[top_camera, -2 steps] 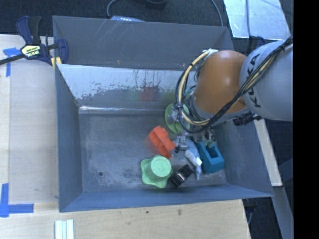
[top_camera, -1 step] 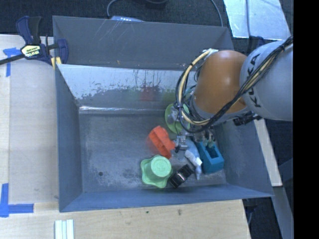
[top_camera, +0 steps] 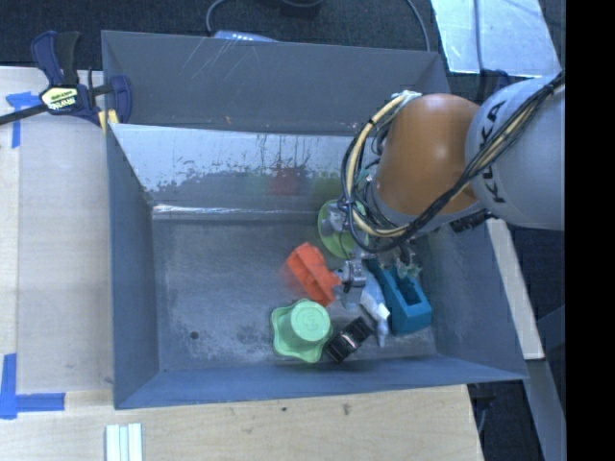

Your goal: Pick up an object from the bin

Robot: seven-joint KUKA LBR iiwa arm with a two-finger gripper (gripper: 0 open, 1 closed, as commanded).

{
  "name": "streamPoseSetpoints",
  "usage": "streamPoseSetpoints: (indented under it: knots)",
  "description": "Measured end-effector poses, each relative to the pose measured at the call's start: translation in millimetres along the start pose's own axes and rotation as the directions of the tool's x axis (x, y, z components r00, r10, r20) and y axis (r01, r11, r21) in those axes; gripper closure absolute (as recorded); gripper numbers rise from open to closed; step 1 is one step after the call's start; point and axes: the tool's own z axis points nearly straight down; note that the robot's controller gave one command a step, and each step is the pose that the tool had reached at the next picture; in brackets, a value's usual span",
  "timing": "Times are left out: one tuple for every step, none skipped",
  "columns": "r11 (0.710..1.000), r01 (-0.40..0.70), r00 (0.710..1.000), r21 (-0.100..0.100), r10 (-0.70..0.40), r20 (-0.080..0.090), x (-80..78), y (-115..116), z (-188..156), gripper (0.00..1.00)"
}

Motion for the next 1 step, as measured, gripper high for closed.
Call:
streamPoseSetpoints:
  knots:
    - [0.999,0.05,0.999,0.001,-0.05,0.0,2.1,2.7,15.9,0.0]
